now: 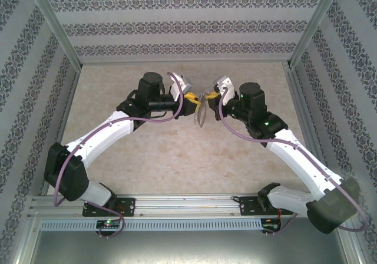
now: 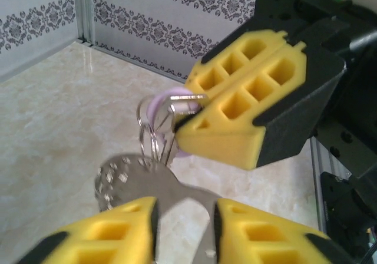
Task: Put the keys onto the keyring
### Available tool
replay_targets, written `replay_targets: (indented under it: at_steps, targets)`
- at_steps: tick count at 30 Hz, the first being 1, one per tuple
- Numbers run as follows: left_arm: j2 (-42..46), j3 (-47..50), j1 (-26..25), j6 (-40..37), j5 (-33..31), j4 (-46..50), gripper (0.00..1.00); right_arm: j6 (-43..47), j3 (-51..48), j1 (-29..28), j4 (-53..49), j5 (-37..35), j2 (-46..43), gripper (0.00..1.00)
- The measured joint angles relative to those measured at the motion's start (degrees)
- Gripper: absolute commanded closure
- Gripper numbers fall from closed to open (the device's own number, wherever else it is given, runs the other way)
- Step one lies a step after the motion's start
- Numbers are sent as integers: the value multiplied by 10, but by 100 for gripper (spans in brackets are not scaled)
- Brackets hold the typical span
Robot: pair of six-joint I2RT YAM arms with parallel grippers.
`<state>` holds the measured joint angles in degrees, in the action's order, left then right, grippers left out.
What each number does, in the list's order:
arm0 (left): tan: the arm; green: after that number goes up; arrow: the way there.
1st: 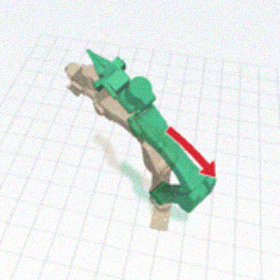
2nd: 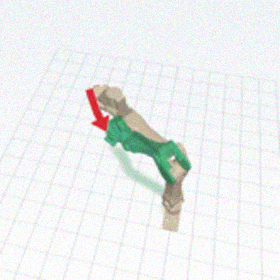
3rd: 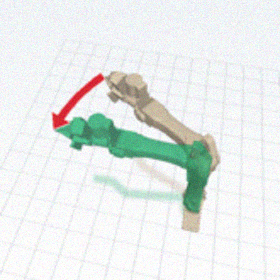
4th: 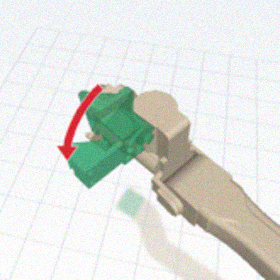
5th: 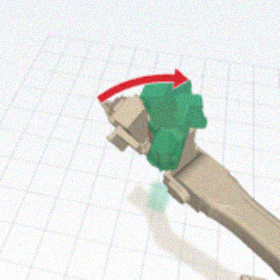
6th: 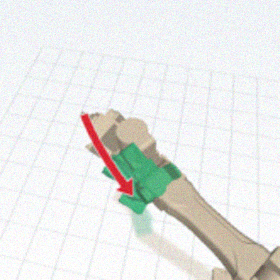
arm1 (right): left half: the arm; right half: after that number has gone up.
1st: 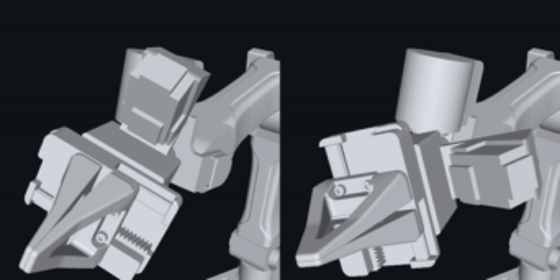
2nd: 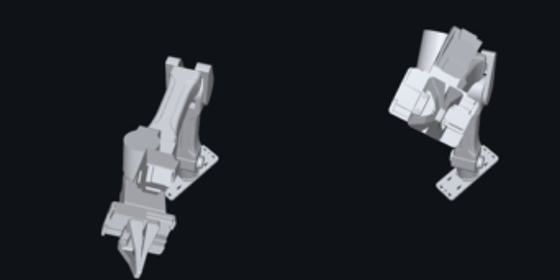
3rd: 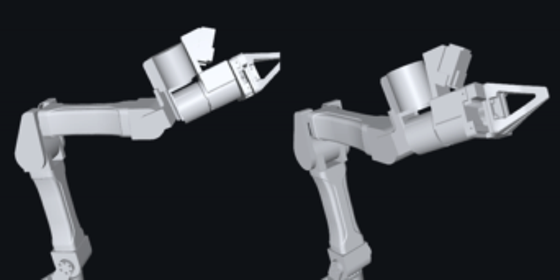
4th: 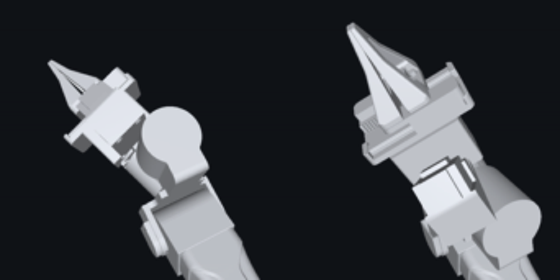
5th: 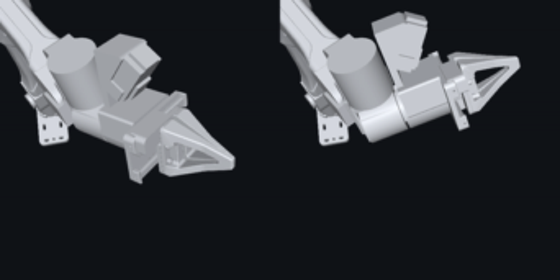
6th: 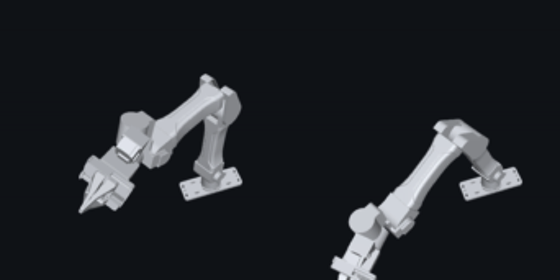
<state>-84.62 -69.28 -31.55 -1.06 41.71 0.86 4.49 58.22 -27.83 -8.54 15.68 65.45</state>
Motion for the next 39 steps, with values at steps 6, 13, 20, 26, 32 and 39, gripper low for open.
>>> replay_targets:
  at_steps: [6, 13, 20, 26, 32, 39]
  targets:
    - [7, 21, 0, 3, -27, -1, 46, 0, 9, 8, -6, -5, 16, 100]
    - [36, 60, 0, 16, -83, -15, 32, 0, 12, 15, -12, -7, 46, 100]
    - [80, 113, 19, 45, -173, -39, 21, -2, 39, 15, -11, 1, 103, 100]
    - [127, 153, 55, 72, -242, -50, 17, -2, 114, 15, -9, 12, 198, 100]
    - [163, 172, 77, 82, -262, -52, 16, 0, 246, 15, -10, 23, 330, 100]
    - [191, 182, 88, 91, -268, -51, 16, -16, 260, 15, 17, 29, 422, 100]
